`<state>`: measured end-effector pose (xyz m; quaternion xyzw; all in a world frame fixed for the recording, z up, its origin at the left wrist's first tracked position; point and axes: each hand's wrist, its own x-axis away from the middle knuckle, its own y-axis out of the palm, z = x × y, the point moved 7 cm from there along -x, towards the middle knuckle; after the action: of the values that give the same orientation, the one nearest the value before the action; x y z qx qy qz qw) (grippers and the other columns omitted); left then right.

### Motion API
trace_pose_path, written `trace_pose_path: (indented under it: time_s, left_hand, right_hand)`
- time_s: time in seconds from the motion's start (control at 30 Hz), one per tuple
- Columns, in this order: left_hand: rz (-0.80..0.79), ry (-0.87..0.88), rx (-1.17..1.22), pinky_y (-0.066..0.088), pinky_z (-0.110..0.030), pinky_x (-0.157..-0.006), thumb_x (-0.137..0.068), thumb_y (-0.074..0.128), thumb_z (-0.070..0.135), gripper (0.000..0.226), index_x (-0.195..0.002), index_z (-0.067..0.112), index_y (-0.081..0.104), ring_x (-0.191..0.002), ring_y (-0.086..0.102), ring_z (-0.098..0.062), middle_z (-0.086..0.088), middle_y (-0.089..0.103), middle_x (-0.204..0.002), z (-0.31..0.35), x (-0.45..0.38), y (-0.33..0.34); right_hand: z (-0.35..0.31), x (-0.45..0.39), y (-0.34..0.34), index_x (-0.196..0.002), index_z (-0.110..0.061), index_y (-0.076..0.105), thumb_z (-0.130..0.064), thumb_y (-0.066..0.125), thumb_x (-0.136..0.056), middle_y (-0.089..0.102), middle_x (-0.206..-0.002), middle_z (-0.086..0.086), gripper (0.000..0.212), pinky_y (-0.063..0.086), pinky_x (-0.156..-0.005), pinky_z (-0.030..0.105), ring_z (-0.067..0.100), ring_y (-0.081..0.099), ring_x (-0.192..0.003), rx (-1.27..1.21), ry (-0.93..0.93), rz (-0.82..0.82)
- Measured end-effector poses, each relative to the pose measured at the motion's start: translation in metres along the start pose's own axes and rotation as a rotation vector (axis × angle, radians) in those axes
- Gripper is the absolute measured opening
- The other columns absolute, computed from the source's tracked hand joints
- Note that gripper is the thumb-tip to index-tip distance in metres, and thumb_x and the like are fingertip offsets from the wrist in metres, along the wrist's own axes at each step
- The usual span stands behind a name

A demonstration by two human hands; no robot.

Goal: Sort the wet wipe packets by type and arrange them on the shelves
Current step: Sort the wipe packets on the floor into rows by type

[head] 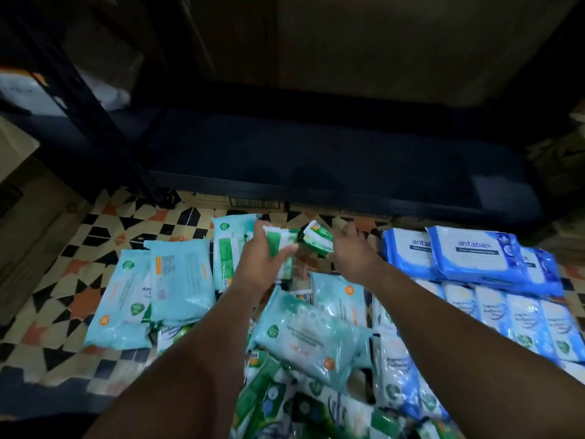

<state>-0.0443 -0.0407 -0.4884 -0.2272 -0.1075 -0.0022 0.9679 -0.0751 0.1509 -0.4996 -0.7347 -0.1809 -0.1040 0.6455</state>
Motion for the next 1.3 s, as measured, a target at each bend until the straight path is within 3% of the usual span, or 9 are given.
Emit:
trace_pose_path:
  time_s: [0.3,0.47,0.63,0.73,0.8,0.9,1.0,1.13,1.3]
  left_hand:
    - [-0.060,-0.179,-0.089,0.041,-0.027,-0.057,-0.071,0.084,0.057,0.060,-0.110,0.023,0.053,-0.064,0.051,-0.010,0.001,0.056,-0.095,-0.034,0.081,-0.062]
    - [-0.277,-0.326,-0.028,0.058,-0.041,-0.059,-0.051,0.095,0.057,0.072,-0.090,0.010,0.057,-0.073,0.068,-0.027,-0.007,0.060,-0.093,-0.075,0.132,-0.054]
    - [-0.504,-0.179,-0.399,0.054,-0.033,-0.061,-0.059,0.092,0.054,0.037,-0.071,0.025,0.073,-0.082,0.068,-0.024,0.010,0.068,-0.077,-0.092,0.139,-0.033]
    - [-0.479,-0.115,-0.484,0.053,-0.031,-0.069,-0.054,0.090,0.062,0.044,-0.078,0.028,0.074,-0.078,0.065,-0.013,0.017,0.064,-0.074,-0.083,0.123,-0.034]
    - [-0.347,-0.076,-0.430,0.045,-0.027,-0.060,-0.066,0.086,0.058,0.039,-0.077,0.024,0.070,-0.068,0.061,-0.009,0.013,0.061,-0.068,-0.067,0.106,-0.039]
    - [-0.038,-0.072,-0.417,0.048,-0.028,-0.062,-0.087,0.071,0.049,0.032,-0.072,0.024,0.059,-0.071,0.065,-0.020,0.008,0.061,-0.065,-0.046,0.072,-0.056]
    - [0.210,-0.087,-0.484,0.053,-0.038,-0.077,-0.094,0.062,0.046,0.024,-0.101,0.024,0.059,-0.097,0.063,-0.026,-0.004,0.066,-0.098,-0.031,0.034,-0.068]
    - [0.181,-0.232,-0.615,0.040,-0.046,-0.103,-0.090,0.065,0.055,0.083,-0.150,0.013,0.027,-0.132,0.038,-0.041,-0.025,0.038,-0.145,-0.035,-0.010,-0.056]
    - [0.145,-0.452,-0.713,0.028,-0.048,-0.116,-0.082,0.059,0.074,0.117,-0.158,0.009,-0.002,-0.144,0.025,-0.048,-0.036,0.017,-0.156,-0.059,-0.036,-0.034]
  right_hand:
    - [-0.061,0.115,0.009,-0.158,-0.022,0.005,-0.028,0.074,-0.092,0.054,-0.133,0.012,0.095,0.049,-0.073,0.033,0.026,0.059,-0.102,-0.184,-0.213,-0.559]
    - [-0.096,0.165,0.030,-0.152,-0.024,0.024,-0.025,0.086,-0.080,0.036,-0.149,0.009,0.095,0.064,-0.071,0.047,0.035,0.061,-0.111,-0.029,-0.152,-0.804]
    - [-0.108,0.185,0.047,-0.147,-0.003,0.039,-0.035,0.088,-0.077,0.048,-0.142,0.017,0.091,0.040,-0.030,0.018,0.017,0.061,-0.071,0.234,-0.286,-0.803]
    - [-0.096,0.173,0.057,-0.134,0.005,0.051,-0.045,0.094,-0.062,0.064,-0.119,0.026,0.097,0.060,-0.048,0.036,0.031,0.072,-0.070,0.005,-0.173,-0.887]
    - [-0.082,0.154,0.049,-0.123,0.005,0.055,-0.045,0.091,-0.069,0.067,-0.108,0.027,0.082,0.062,-0.062,0.054,0.038,0.074,-0.075,-0.215,-0.052,-0.837]
    - [-0.054,0.111,0.028,-0.105,-0.001,0.056,-0.040,0.072,-0.092,0.065,-0.082,0.018,0.043,0.059,-0.061,0.044,0.033,0.067,-0.061,-0.373,-0.008,-0.543]
    - [-0.016,0.073,0.008,-0.109,-0.012,0.054,-0.033,0.057,-0.098,0.064,-0.099,0.013,0.024,0.055,-0.076,0.037,0.028,0.065,-0.082,-0.102,-0.009,-0.102]
    - [0.006,0.063,0.028,-0.141,-0.011,0.037,-0.055,0.057,-0.094,0.053,-0.131,0.020,0.067,0.054,-0.087,0.039,0.033,0.059,-0.115,-0.010,0.159,-0.073]
    - [0.002,0.046,0.055,-0.139,-0.008,0.028,-0.085,0.060,-0.071,0.053,-0.127,0.022,0.108,0.051,-0.094,0.039,0.033,0.055,-0.114,0.091,0.283,-0.129]
